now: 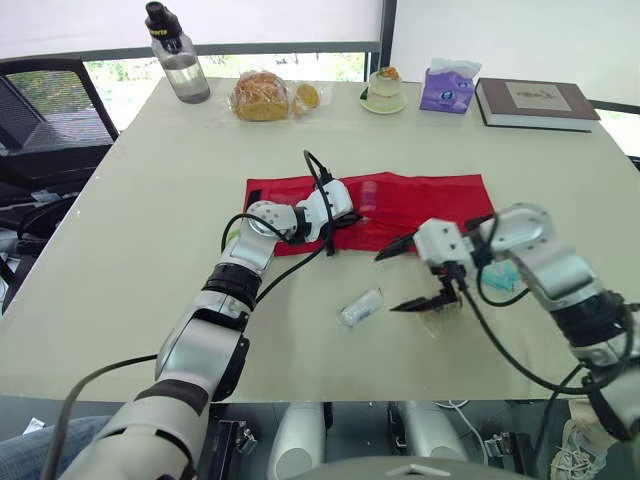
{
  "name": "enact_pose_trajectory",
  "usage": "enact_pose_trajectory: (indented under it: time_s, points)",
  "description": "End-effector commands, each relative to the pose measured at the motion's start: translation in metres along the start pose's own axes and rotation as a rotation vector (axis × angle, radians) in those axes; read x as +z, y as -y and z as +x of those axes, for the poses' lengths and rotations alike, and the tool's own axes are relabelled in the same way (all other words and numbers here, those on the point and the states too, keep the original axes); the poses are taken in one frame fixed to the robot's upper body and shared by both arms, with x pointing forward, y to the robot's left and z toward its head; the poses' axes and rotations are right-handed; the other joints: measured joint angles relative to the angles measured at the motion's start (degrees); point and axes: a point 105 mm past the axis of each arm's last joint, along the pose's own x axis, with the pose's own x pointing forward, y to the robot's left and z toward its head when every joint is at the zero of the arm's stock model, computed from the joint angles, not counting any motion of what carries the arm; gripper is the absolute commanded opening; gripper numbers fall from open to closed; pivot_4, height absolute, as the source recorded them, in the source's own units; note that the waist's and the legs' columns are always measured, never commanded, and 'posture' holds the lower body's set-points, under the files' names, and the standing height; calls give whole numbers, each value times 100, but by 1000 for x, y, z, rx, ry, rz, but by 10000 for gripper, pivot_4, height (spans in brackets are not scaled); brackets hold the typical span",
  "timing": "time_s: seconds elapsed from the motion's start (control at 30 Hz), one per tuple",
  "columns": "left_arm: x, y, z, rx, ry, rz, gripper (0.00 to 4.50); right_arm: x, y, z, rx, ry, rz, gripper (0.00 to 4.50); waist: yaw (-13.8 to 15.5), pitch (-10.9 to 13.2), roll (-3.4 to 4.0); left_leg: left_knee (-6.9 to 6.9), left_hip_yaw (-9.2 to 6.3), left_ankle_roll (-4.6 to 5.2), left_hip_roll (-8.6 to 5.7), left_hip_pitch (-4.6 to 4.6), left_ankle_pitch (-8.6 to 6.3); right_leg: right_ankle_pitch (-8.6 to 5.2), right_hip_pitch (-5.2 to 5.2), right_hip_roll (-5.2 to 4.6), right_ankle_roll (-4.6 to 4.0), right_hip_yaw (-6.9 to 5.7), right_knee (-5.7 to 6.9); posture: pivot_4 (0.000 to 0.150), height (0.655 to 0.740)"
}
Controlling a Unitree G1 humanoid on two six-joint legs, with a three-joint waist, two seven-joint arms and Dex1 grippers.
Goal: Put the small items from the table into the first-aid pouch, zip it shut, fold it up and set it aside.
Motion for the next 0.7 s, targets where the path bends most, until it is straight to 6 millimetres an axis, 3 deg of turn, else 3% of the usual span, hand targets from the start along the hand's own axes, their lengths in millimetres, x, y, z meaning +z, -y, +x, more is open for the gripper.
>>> enact_pose_trajectory:
  time_s: [0.03, 0.23, 0.33, 0.57, 0.7]
  points:
    - [8, -4, -1, 31, 27, 13, 0, 4, 6, 16, 40, -42, -106, 44562, 1, 0, 0, 0, 0, 0, 0, 0, 0, 0, 0, 0, 0, 0, 1, 1500, 7400]
    - [7, -1, -1, 32, 28, 7, 0, -5, 12, 28, 55, -105, -144, 44562, 14, 0, 0, 2, 0, 0, 0, 0, 0, 0, 1, -1, 0, -2, 2, 1500, 7400]
    - [7, -1, 0, 37, 31, 3, 0, -5, 10, 28, 59, -99, -136, 36589, 9, 0, 0, 1, 0, 0, 0, 0, 0, 0, 0, -1, -1, -2, 2, 1500, 7400]
    - [7, 2, 3, 33, 35, -3, 0, -14, 2, 18, 69, -120, -89, 935, 13, 0, 0, 2, -1, 0, 0, 1, 0, 0, 1, -1, -1, -2, 4, 1500, 7400]
    - [7, 4, 4, 20, 35, -2, 0, 1, 11, 11, -46, -10, -5, 178, 17, 0, 0, 2, -1, 0, 0, 0, 0, 0, 1, -1, -1, -2, 4, 1500, 7400]
